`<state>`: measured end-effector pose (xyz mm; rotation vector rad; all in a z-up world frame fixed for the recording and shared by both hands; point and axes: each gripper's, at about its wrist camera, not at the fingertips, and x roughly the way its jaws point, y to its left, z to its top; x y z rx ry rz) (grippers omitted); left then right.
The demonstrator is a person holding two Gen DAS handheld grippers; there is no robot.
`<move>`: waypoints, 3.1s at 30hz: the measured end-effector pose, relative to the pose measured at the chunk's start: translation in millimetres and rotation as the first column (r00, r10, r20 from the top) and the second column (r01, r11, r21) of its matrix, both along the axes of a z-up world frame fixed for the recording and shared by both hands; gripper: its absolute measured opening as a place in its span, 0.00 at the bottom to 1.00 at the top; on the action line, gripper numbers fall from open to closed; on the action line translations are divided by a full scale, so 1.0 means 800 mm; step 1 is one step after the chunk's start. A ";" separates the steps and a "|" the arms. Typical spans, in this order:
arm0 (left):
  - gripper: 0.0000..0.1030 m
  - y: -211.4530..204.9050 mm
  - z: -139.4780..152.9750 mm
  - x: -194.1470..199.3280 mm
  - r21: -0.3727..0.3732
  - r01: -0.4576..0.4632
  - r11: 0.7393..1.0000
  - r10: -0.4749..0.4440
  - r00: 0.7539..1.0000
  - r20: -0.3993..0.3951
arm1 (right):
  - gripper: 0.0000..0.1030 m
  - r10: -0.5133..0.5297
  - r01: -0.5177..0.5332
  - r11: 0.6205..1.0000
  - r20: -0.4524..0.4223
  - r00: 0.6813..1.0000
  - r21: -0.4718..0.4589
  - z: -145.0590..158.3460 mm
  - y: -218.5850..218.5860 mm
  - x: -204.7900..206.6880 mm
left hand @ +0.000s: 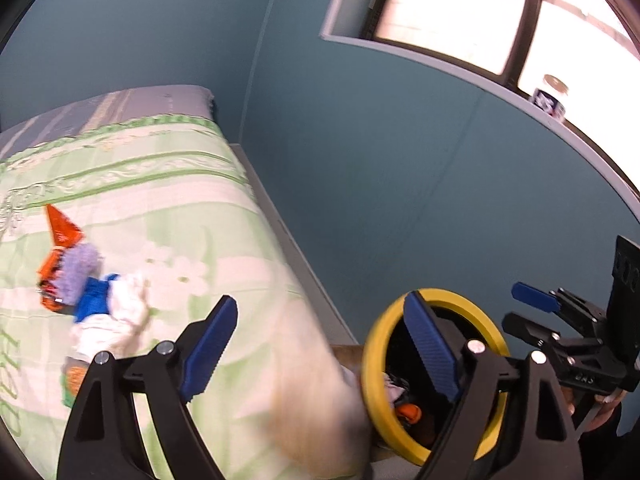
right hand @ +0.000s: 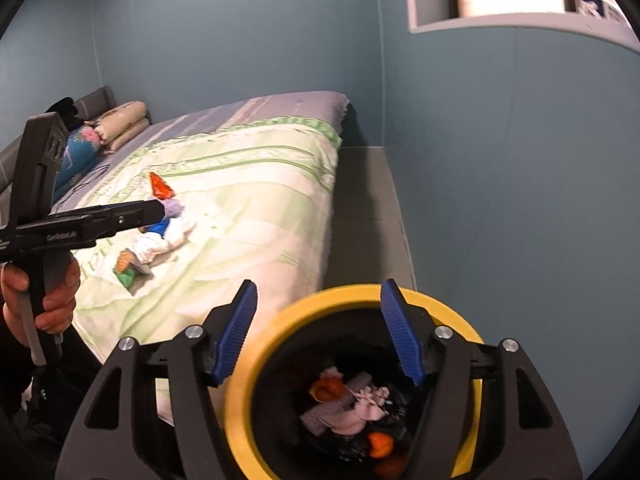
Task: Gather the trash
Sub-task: 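Move both tools back over the trash pile on the bed, then grasp the orange snack wrapper with the left tool while the right tool grasps the green noodle packet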
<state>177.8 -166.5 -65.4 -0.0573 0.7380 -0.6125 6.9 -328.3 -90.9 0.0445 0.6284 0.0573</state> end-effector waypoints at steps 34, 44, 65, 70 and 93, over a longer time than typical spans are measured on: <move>0.83 0.283 -0.008 0.148 0.005 -0.436 0.900 0.435 0.899 -0.041 | 0.68 0.415 -0.412 0.909 -0.042 0.909 0.067 -0.026 0.260 0.154; 0.83 0.307 -0.039 0.189 0.023 -0.461 0.887 0.462 0.883 -0.081 | 0.68 0.479 -0.472 0.878 -0.120 0.870 0.080 -0.060 0.312 0.177; 0.83 0.308 -0.095 0.268 0.060 -0.483 0.874 0.485 0.857 -0.174 | 0.68 0.514 -0.515 0.854 -0.267 0.815 0.071 -0.128 0.379 0.198; 0.83 0.297 -0.106 0.284 0.089 -0.474 0.876 0.482 0.857 -0.182 | 0.68 0.488 -0.497 0.866 -0.290 0.823 0.046 -0.140 0.386 0.207; 0.28 0.307 -0.146 0.305 0.103 -0.467 0.878 0.477 0.845 -0.240 | 0.37 0.493 -0.513 0.858 -0.343 0.799 0.040 -0.163 0.413 0.226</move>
